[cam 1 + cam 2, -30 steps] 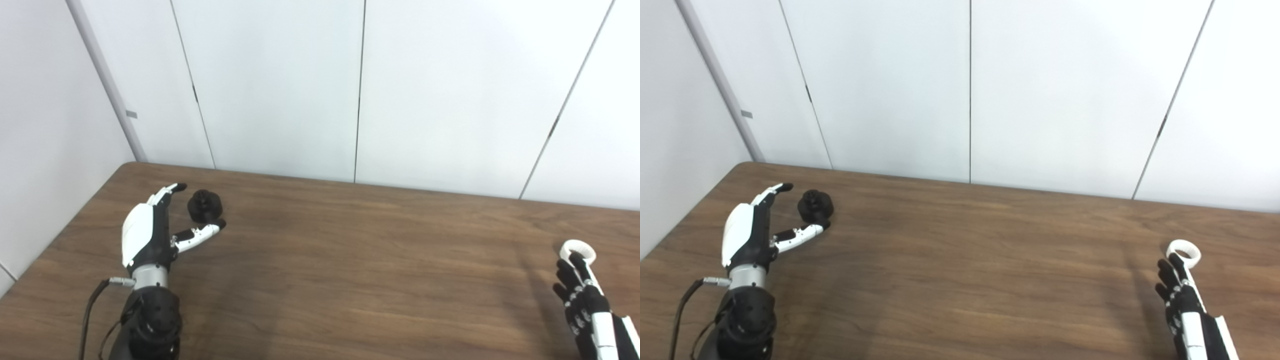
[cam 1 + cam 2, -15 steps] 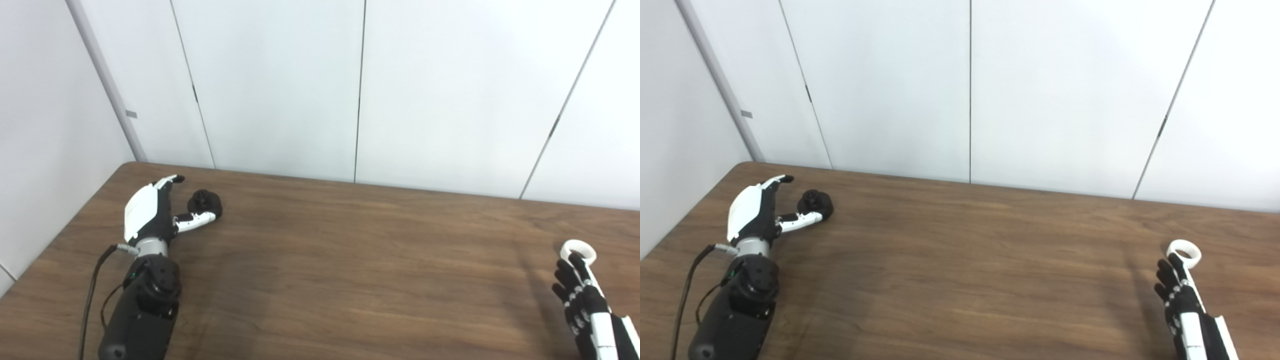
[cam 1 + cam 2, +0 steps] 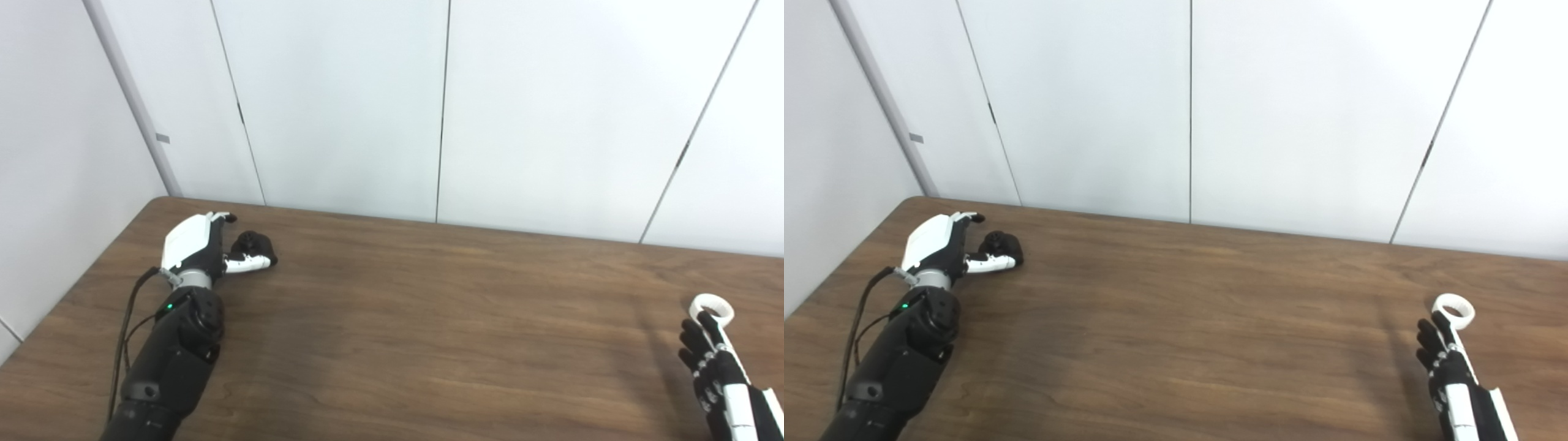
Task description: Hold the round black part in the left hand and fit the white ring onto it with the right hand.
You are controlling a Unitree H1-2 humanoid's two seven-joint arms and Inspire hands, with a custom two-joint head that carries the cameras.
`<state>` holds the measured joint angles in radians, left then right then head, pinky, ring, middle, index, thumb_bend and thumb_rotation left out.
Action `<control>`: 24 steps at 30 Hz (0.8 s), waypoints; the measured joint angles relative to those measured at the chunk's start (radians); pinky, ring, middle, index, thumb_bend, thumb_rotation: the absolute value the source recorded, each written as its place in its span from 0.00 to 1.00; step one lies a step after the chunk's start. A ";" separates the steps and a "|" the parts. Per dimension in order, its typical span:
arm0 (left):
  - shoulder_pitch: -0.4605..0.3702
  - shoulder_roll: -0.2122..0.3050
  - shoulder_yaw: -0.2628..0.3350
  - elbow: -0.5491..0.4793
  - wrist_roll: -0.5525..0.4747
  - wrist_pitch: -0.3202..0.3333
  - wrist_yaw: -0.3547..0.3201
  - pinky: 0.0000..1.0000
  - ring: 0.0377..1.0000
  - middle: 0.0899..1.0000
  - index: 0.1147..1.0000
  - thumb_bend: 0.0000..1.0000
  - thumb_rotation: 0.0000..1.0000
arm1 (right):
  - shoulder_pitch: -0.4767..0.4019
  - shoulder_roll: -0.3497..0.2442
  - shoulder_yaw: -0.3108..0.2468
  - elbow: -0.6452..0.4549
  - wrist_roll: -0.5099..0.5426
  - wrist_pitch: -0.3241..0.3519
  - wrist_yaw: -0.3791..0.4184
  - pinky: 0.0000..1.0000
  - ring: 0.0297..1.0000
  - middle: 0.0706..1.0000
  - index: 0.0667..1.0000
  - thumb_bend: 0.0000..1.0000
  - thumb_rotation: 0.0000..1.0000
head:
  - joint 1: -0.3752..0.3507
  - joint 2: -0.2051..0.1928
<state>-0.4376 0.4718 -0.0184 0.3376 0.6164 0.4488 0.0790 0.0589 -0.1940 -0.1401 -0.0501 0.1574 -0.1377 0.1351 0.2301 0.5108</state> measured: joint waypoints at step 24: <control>-0.013 0.009 -0.029 0.073 -0.021 0.011 -0.005 1.00 0.99 0.92 0.72 0.89 0.34 | 0.010 0.004 0.000 -0.014 -0.012 0.012 -0.001 0.96 0.96 0.94 0.95 0.64 0.95 | -0.006 0.008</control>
<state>-0.4508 0.4809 -0.0473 0.4110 0.5953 0.4602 0.0738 0.0690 -0.1901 -0.1405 -0.0643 0.1459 -0.1255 0.1340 0.2240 0.5185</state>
